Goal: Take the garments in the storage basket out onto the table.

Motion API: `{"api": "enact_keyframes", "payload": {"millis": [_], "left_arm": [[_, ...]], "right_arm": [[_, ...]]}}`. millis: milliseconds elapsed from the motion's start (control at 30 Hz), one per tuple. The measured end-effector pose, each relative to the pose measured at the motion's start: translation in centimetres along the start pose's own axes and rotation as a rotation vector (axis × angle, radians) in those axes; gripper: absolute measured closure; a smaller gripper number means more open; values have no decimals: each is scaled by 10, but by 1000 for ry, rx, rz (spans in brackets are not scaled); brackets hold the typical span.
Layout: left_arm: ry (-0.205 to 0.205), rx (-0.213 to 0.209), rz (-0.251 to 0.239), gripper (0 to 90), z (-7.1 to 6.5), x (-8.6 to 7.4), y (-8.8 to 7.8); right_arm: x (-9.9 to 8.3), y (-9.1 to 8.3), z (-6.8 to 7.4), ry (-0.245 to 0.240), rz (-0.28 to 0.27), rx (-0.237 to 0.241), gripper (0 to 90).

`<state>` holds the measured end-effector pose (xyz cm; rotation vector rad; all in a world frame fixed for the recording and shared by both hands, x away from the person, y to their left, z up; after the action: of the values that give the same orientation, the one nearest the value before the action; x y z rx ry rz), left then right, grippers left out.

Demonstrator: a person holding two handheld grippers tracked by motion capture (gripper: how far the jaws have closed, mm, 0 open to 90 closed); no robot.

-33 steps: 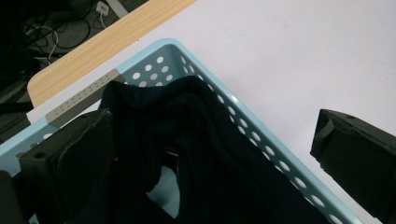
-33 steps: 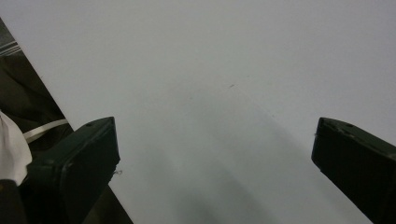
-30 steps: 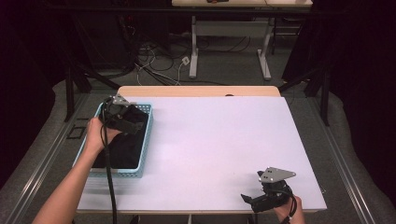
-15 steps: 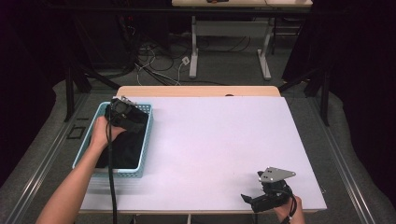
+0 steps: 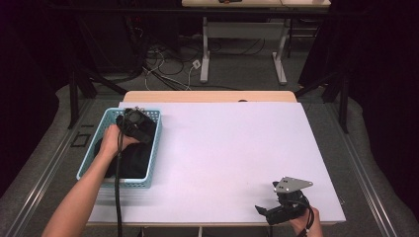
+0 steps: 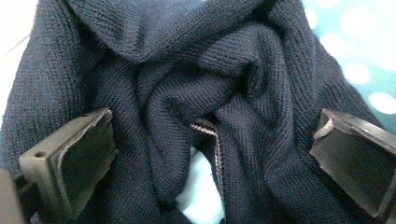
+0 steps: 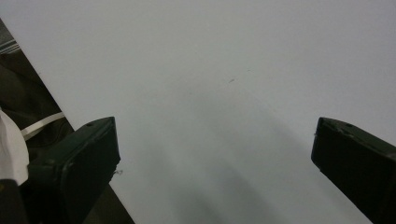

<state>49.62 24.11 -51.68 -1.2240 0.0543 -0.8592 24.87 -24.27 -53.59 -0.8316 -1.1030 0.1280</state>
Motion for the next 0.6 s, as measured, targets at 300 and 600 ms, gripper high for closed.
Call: {"api": "enact_keyframes", "payload": {"millis": [300, 600], "left_arm": [[-29, -46, 4, 177, 0, -4, 5], [-109, -209, -52, 689, 9, -12, 7]], "right_arm": [[0, 0, 0, 6, 3, 1, 6], [0, 0, 0, 3, 9, 1, 9]]}}
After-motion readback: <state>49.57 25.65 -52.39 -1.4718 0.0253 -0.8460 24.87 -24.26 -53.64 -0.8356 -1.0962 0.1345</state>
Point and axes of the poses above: each handheld gripper's, and its own axes: y roughly forward along the jaws, x roughly out of its top, z roughly to its left, the point moved 1 cm from there along y, roughly forward along the jaws, and after that the axes turned 15 degrees about x, right-handed, at the moved point
